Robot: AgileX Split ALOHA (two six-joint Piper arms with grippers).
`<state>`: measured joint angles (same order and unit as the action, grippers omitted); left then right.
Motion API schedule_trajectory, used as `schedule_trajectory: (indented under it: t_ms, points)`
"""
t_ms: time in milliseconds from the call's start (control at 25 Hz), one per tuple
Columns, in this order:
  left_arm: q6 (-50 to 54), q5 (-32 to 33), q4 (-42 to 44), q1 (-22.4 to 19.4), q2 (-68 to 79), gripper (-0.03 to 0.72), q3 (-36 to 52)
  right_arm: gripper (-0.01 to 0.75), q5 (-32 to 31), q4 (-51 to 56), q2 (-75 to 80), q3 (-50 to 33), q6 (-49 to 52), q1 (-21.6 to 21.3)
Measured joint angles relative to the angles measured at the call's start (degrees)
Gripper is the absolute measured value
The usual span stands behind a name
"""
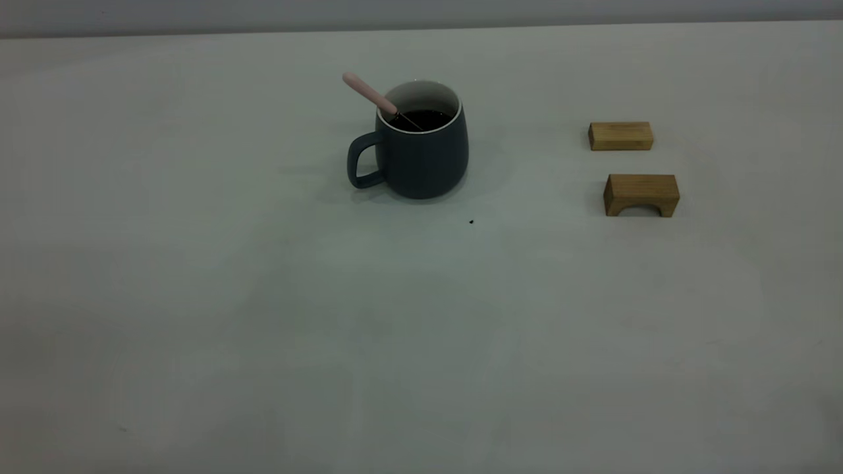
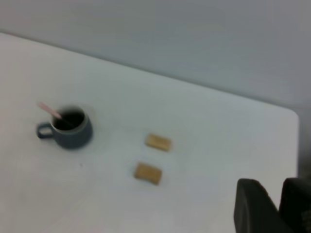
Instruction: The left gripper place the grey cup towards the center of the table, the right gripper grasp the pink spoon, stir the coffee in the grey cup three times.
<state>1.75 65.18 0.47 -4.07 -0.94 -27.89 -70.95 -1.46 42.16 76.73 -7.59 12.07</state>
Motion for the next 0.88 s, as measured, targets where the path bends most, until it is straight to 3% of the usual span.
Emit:
schedule_trajectory:
  t_ms: [360,600,880]
  points:
    - [0.0,0.0,0.0,0.0,0.0,0.567,0.0,0.173,2.3,-0.02,-27.93,-24.49,3.26,-8.69]
    - [0.0,0.0,0.0,0.0,0.0,0.567,0.0,0.177,6.36,0.81,-40.99,-37.47,8.27,-9.51]
    - [0.0,0.0,0.0,0.0,0.0,0.567,0.0,0.188,9.32,1.46,-41.16,-46.65,9.65,-9.51]
